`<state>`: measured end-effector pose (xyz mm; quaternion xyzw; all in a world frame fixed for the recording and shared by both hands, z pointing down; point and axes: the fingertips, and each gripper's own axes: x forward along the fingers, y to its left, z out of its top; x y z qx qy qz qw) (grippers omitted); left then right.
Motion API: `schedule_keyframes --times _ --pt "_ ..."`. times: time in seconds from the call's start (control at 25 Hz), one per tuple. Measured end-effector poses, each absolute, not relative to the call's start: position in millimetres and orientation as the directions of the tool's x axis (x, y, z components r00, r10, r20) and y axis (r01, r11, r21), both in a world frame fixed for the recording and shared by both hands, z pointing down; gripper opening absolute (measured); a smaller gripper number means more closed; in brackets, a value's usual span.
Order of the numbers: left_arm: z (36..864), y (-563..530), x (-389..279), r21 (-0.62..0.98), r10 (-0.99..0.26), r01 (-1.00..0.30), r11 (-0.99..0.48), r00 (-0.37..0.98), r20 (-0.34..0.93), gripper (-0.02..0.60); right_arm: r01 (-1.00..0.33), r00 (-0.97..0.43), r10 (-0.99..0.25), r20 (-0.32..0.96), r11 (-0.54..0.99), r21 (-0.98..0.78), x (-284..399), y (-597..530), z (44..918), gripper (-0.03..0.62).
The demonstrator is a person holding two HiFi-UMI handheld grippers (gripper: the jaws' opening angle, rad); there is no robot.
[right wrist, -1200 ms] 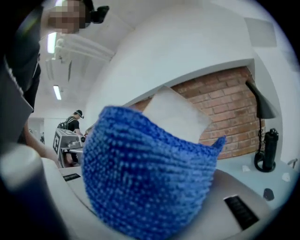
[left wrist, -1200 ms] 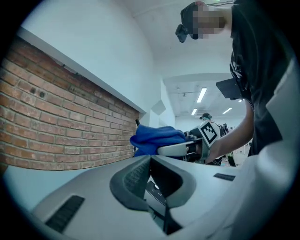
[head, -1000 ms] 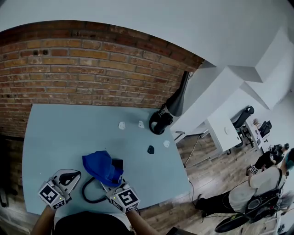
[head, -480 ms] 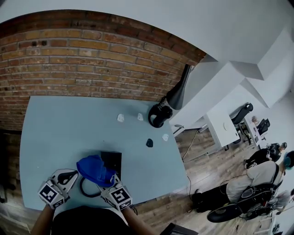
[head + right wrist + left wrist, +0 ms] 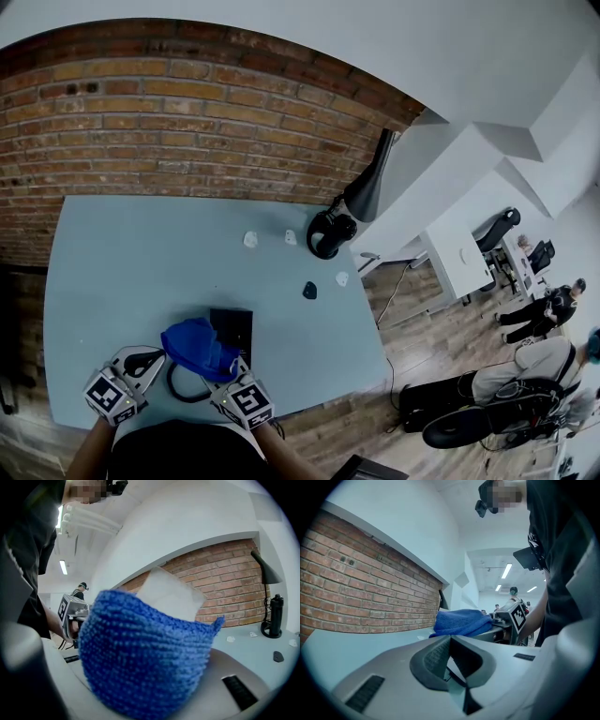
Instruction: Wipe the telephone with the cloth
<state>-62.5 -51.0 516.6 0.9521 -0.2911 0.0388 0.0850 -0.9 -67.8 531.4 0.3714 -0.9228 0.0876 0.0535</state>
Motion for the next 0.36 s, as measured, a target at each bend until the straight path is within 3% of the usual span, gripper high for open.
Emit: schedule_keyframes --times 0.36 --pt "519.5 -48.5 -61.8 0.154 -0.553 -0.569 -0.808 0.822 0.138 0.021 -0.69 -0.723 -0.67 0.17 0.712 -0.128 -0.7 -66.1 532.5 0.115"
